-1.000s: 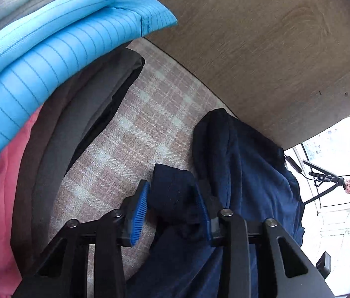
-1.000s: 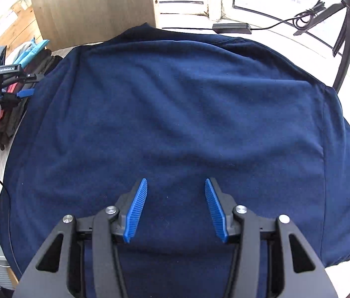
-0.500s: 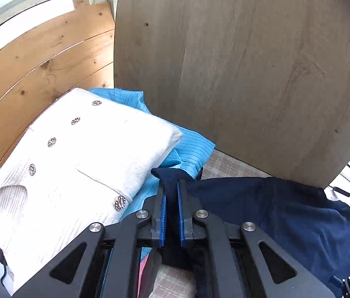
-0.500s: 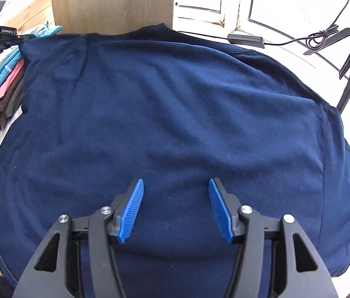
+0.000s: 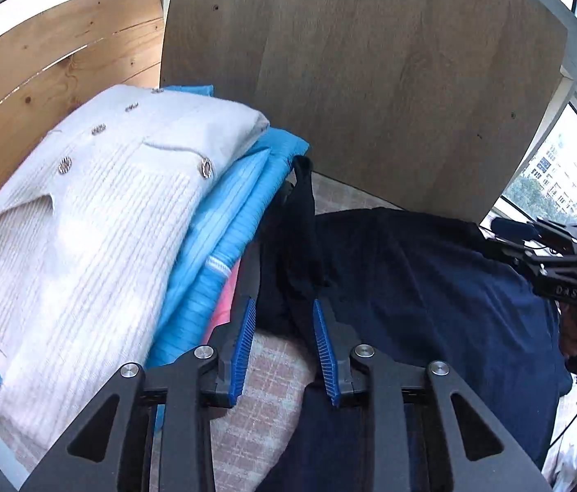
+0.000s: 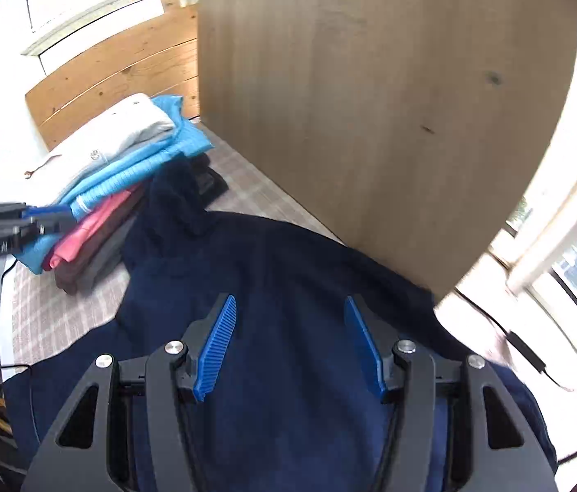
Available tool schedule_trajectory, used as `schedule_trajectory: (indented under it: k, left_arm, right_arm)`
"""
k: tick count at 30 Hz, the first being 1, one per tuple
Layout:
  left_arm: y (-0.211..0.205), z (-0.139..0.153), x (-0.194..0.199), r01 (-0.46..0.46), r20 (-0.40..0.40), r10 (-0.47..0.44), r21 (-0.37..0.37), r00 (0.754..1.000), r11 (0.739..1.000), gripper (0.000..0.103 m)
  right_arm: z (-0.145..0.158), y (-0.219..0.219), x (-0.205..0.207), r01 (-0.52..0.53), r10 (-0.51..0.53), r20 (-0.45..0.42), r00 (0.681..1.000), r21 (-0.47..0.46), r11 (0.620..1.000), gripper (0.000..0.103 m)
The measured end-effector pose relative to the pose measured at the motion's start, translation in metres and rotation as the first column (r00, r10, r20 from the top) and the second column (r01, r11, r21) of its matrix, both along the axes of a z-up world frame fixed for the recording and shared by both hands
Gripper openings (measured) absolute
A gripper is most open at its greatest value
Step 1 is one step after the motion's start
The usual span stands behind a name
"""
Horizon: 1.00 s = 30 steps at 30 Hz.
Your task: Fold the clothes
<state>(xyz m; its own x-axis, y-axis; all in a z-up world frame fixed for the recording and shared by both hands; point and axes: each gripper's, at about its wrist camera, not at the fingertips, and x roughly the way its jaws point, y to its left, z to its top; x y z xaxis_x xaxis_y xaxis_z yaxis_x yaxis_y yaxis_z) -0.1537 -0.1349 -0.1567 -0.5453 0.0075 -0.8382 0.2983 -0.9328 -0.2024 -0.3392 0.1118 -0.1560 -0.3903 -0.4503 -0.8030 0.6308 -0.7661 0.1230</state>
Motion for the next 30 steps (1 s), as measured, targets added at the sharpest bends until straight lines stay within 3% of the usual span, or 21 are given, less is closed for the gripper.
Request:
schedule_trajectory:
  k: [5,8,12,14,15,17,23,24,27,28,30]
  left_arm:
    - [0.004,-0.027,0.015,0.0,0.034,-0.001,0.027,0.999,1.0,0.028]
    - [0.0,-0.038,0.016,-0.005,0.041,0.004,0.039,0.999,0.999,0.028]
    - [-0.003,-0.049,0.012,-0.009,0.05,0.006,0.066,0.999,0.998,0.028]
    - [-0.002,-0.053,0.009,-0.006,0.053,0.003,0.062,0.999,0.998,0.028]
    - [-0.001,-0.055,0.006,-0.003,0.058,-0.001,0.063,0.998,0.998,0.028]
    - [0.003,-0.058,0.0,0.003,0.066,-0.007,0.063,0.998,0.998,0.028]
    - [0.016,-0.069,-0.023,-0.014,0.072,0.013,0.004,0.997,1.0,0.028]
    - [0.017,-0.072,-0.026,-0.025,0.076,0.024,0.005,0.997,1.0,0.028]
    - [0.017,-0.073,-0.029,-0.045,0.072,0.044,0.023,0.996,0.999,0.028]
    - [0.017,-0.071,-0.029,-0.046,0.065,0.043,0.033,0.997,0.998,0.028]
    - [0.017,-0.069,-0.029,-0.041,0.065,0.039,0.034,0.997,0.999,0.028]
  right_arm:
    - [-0.025,-0.096,-0.031,-0.205,0.205,0.027,0.978,-0.001,0.979,0.055]
    - [-0.05,-0.138,-0.053,-0.241,0.239,0.039,0.97,0.041,0.97,0.055]
    - [-0.065,-0.151,-0.068,-0.264,0.27,0.118,0.956,-0.066,0.962,0.052]
    - [-0.062,-0.149,-0.063,-0.281,0.29,0.116,0.95,-0.093,0.955,0.01]
    - [-0.057,-0.147,-0.058,-0.287,0.294,0.096,0.951,-0.08,0.954,0.002]
    - [-0.044,-0.135,-0.048,-0.263,0.264,0.021,0.964,-0.022,0.964,0.002]
    - [-0.009,-0.073,-0.036,-0.169,0.169,-0.002,0.986,-0.008,0.986,0.002]
    - [-0.011,-0.071,-0.036,-0.175,0.176,0.013,0.984,-0.003,0.984,0.006]
    - [-0.023,-0.073,-0.04,-0.198,0.196,0.029,0.98,0.045,0.979,0.037]
    - [-0.029,-0.081,-0.04,-0.218,0.217,0.022,0.976,0.063,0.974,0.042]
    - [-0.037,-0.093,-0.045,-0.267,0.265,0.031,0.964,0.073,0.961,0.043]
